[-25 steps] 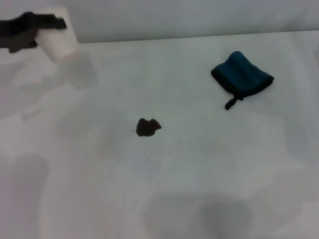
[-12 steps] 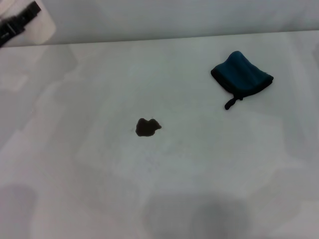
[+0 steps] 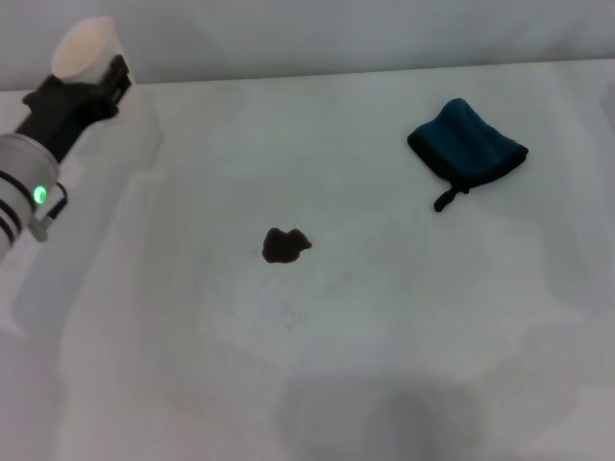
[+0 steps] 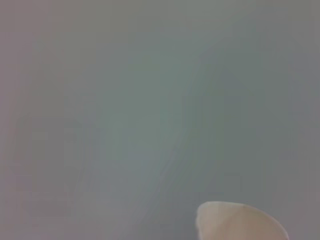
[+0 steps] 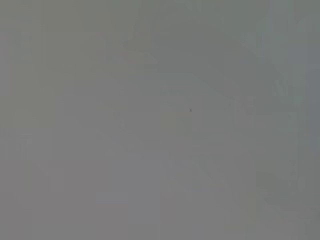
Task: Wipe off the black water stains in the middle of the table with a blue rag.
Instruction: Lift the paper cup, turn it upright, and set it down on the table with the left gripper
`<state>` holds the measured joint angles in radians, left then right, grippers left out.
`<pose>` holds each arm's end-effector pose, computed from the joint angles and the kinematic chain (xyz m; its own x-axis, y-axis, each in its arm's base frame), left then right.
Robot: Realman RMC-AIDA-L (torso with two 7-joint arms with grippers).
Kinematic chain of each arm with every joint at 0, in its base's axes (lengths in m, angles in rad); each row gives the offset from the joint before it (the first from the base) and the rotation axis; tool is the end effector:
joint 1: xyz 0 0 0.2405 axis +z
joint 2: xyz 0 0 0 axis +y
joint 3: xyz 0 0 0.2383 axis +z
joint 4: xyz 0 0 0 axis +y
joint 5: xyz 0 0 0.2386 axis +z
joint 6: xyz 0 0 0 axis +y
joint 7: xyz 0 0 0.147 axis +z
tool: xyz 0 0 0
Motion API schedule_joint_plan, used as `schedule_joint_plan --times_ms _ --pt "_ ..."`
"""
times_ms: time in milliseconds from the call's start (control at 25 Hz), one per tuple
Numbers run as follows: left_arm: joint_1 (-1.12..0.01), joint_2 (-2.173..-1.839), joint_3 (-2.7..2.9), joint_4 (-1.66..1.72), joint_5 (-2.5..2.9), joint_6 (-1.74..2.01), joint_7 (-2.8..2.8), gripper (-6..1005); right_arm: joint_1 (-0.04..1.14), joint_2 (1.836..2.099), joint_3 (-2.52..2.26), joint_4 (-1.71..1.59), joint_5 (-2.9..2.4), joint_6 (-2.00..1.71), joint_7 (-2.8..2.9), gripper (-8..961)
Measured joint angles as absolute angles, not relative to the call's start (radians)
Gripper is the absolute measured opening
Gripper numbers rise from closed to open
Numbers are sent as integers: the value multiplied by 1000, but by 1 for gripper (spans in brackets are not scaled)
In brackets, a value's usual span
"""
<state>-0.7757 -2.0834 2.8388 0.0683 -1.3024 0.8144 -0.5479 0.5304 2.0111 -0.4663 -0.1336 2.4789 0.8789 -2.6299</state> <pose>-0.2717 0.4258 -0.0576 0.5562 0.2322 0.7980 0.8241 -0.2784 -0.4934 0.4042 0.3783 0.0825 0.5041 0.0054 -0.8636 -0.8384 0.2431 -0.4879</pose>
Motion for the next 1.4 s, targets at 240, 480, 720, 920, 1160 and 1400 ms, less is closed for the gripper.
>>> schedule_joint_plan --times_ms 240,480,720,920,1160,1400 --pt "-729 -2089 2798 163 -1351 801 -424 607 547 2011 -466 -132 2479 876 -2624 871" --pt "-683 -2090 2800 203 -1346 773 -425 607 564 2009 -466 -130 2479 872 -2624 871" --pt "-661 -2091 2804 216 -1341 725 -421 607 573 2007 -466 -126 2478 868 -2625 870" --pt "-652 -2091 2804 218 -1305 723 -417 623 575 2007 -466 -124 2478 868 -2627 870" --pt "-655 -2092 2804 237 -1278 701 -377 647 575 2010 -466 -125 2474 869 -2626 870" --pt "-645 -2092 2798 265 -1280 682 -342 670 575 2011 -466 -124 2474 873 -2625 871"
